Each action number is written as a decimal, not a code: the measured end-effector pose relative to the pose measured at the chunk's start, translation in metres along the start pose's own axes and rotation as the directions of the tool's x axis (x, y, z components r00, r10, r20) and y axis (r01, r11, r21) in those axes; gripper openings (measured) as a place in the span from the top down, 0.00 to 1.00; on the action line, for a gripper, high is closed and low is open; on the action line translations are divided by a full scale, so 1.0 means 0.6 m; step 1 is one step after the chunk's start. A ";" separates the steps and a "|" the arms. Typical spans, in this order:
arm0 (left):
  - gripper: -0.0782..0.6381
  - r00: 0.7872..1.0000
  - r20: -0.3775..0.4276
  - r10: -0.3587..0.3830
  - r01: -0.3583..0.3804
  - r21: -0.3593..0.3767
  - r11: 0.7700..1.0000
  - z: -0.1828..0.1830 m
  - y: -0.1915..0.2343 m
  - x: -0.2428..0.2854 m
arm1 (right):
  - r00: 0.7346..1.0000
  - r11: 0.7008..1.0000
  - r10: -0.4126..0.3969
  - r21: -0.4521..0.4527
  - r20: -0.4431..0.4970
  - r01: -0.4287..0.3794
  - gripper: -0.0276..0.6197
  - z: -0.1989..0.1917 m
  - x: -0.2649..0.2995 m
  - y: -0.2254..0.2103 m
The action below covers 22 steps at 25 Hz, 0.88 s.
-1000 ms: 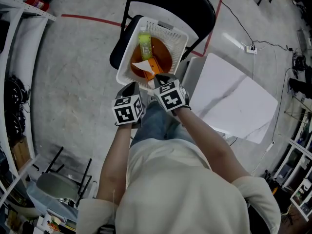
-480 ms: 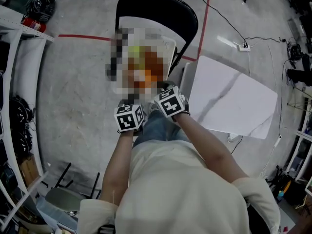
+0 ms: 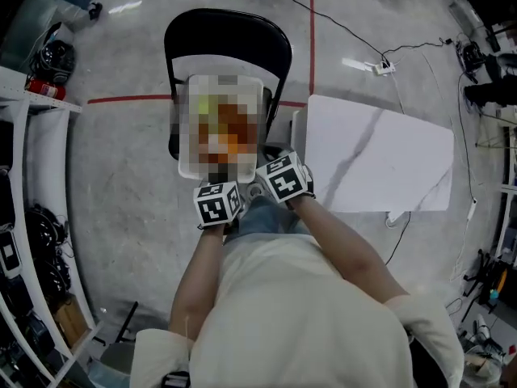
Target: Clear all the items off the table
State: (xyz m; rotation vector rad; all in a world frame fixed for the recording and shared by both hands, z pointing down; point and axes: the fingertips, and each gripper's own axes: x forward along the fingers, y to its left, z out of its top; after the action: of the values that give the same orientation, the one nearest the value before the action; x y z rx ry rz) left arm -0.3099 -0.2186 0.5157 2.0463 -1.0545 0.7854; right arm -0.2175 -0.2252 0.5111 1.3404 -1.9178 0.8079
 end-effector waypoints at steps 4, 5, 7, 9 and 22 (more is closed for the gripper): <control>0.88 0.999 -0.012 -0.044 0.045 0.062 0.997 0.012 -0.045 0.013 | 0.999 0.998 -0.041 0.041 0.024 0.040 0.96 -0.012 -0.027 -0.038; 0.88 0.998 -0.016 -0.056 0.057 0.077 0.995 0.015 -0.056 0.016 | 0.998 0.997 -0.055 0.052 0.033 0.053 0.96 -0.012 -0.036 -0.047; 0.88 0.997 -0.024 -0.079 0.081 0.109 0.991 0.017 -0.080 0.019 | 0.995 0.995 -0.082 0.070 0.056 0.078 0.96 -0.013 -0.054 -0.065; 0.88 0.994 -0.033 -0.103 0.107 0.144 0.984 0.019 -0.104 0.020 | 0.992 0.990 -0.108 0.094 0.071 0.101 0.96 -0.022 -0.068 -0.079; 0.88 0.974 -0.093 -0.206 0.224 0.292 0.930 0.014 -0.247 0.038 | 0.969 0.941 -0.242 0.256 0.058 0.220 0.96 -0.107 -0.183 -0.176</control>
State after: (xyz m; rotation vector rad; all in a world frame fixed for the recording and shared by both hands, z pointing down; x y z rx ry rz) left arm -0.1709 -0.1713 0.4835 2.3296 -0.6918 0.9312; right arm -0.0776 -0.1448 0.4746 1.7427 -1.7224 0.9038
